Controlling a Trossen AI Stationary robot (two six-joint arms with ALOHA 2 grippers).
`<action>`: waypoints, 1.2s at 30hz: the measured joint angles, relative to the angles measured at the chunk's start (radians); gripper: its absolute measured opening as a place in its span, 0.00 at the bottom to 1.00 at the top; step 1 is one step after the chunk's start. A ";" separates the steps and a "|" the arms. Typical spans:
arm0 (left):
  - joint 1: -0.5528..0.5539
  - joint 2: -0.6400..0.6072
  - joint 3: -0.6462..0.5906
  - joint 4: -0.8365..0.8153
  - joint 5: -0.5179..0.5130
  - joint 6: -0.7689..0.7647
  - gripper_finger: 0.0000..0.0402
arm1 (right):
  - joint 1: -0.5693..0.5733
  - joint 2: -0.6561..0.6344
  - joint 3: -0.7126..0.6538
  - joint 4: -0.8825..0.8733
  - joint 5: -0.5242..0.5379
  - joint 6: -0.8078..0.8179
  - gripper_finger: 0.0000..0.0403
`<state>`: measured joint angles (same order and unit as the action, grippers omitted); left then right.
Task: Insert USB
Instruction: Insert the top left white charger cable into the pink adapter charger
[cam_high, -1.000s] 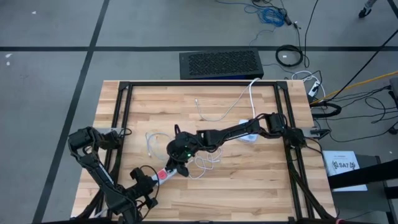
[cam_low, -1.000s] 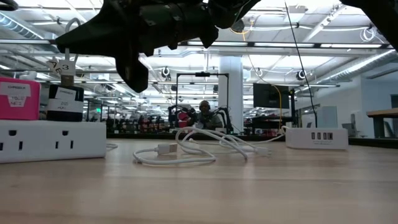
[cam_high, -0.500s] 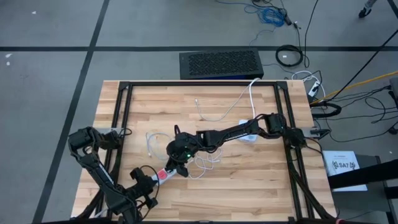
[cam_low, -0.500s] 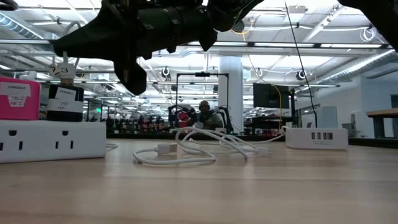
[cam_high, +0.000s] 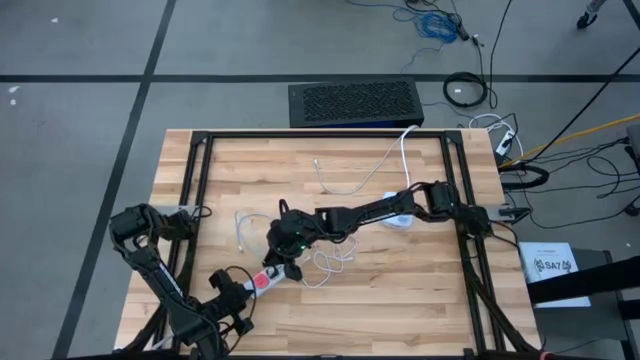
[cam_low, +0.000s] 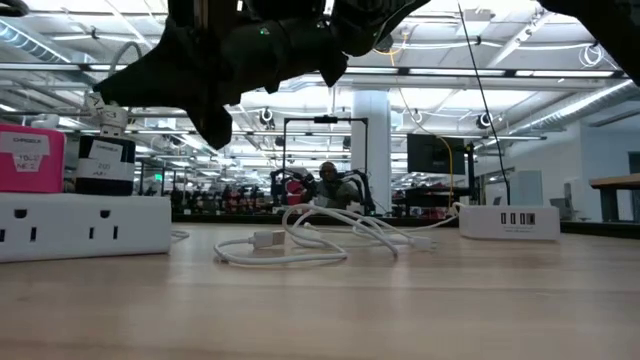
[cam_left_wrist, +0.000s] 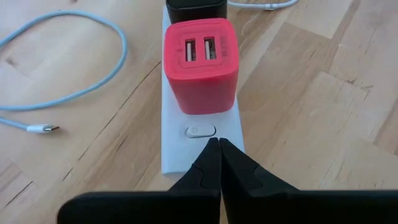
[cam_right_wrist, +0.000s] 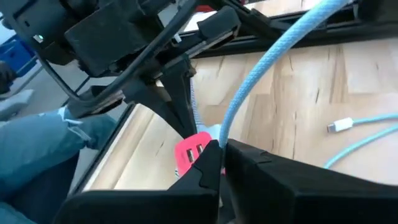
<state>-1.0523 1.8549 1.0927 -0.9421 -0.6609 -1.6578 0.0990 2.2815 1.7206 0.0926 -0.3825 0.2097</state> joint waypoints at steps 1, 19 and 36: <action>0.000 0.000 0.000 0.000 0.000 0.004 0.00 | 0.000 0.001 0.000 0.007 0.000 -0.010 0.00; 0.000 0.000 0.000 0.012 -0.002 0.017 0.00 | 0.096 0.004 -0.004 -0.066 0.118 -0.204 0.00; 0.000 0.000 0.000 0.014 -0.002 0.017 0.00 | 0.088 -0.093 -0.002 -0.058 0.181 -0.249 0.00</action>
<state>-1.0519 1.8549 1.0928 -0.9280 -0.6624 -1.6413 0.1871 2.1890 1.7186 0.0343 -0.2012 -0.0395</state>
